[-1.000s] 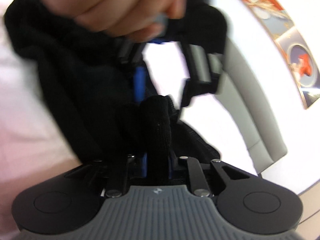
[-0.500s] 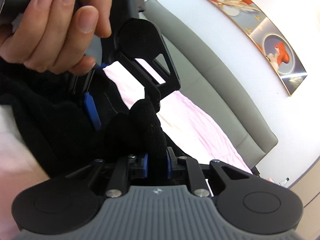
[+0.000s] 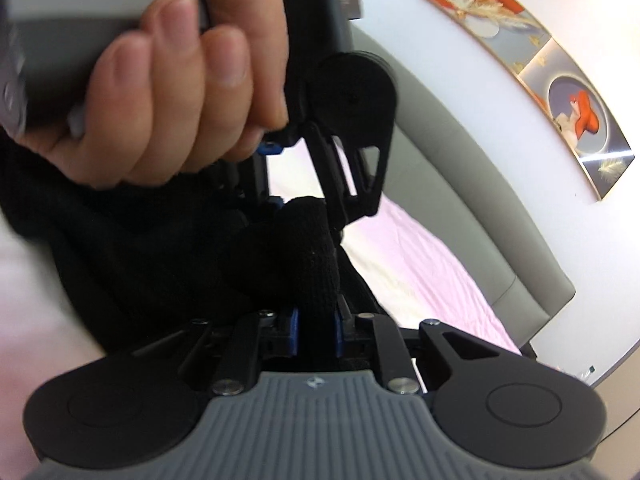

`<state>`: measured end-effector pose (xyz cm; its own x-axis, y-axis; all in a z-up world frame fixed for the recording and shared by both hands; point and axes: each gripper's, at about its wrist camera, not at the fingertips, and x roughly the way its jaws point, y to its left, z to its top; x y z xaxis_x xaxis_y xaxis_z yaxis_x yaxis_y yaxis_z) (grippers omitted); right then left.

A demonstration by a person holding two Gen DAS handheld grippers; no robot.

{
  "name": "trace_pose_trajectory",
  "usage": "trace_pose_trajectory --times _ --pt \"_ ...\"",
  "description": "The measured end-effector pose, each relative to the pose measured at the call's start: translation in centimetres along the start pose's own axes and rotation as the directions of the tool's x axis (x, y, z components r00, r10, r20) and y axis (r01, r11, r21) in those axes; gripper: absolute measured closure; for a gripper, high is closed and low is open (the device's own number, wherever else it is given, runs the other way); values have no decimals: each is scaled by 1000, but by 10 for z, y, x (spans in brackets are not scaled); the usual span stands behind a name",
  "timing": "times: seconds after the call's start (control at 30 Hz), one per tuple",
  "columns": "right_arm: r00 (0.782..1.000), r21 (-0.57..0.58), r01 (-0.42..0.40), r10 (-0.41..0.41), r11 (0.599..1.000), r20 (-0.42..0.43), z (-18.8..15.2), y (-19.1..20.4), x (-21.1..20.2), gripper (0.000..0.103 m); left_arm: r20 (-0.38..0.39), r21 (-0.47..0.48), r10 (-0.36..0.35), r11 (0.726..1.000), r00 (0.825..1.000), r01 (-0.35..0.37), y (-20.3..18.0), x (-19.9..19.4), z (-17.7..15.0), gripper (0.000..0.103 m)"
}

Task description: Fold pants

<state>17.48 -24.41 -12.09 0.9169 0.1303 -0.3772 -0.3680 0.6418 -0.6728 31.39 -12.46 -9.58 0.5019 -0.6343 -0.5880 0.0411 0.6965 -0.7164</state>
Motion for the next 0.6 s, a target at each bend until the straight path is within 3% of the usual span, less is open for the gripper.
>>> trace_pose_trajectory --times 0.13,0.23,0.37,0.43,0.5,0.6 --pt "1000 -4 -9 9 1000 19 23 9 8 91 9 31 21 999 1000 -21 8 -14 17 79" --pt "999 -38 -38 38 999 -3 32 24 17 91 -20 87 101 991 995 -99 20 -4 19 75" --pt "980 -91 -154 141 984 -137 23 56 39 91 -121 179 222 963 967 -199 52 22 7 67" --pt "966 -105 -200 179 974 -185 9 69 43 87 -113 206 213 961 970 -187 51 13 2 67" --pt "972 -125 -188 167 974 -164 7 70 34 83 -97 200 208 962 973 -186 43 0 2 64" --pt "950 -35 -272 262 962 -169 15 46 22 78 17 229 206 952 978 -205 32 -36 3 52"
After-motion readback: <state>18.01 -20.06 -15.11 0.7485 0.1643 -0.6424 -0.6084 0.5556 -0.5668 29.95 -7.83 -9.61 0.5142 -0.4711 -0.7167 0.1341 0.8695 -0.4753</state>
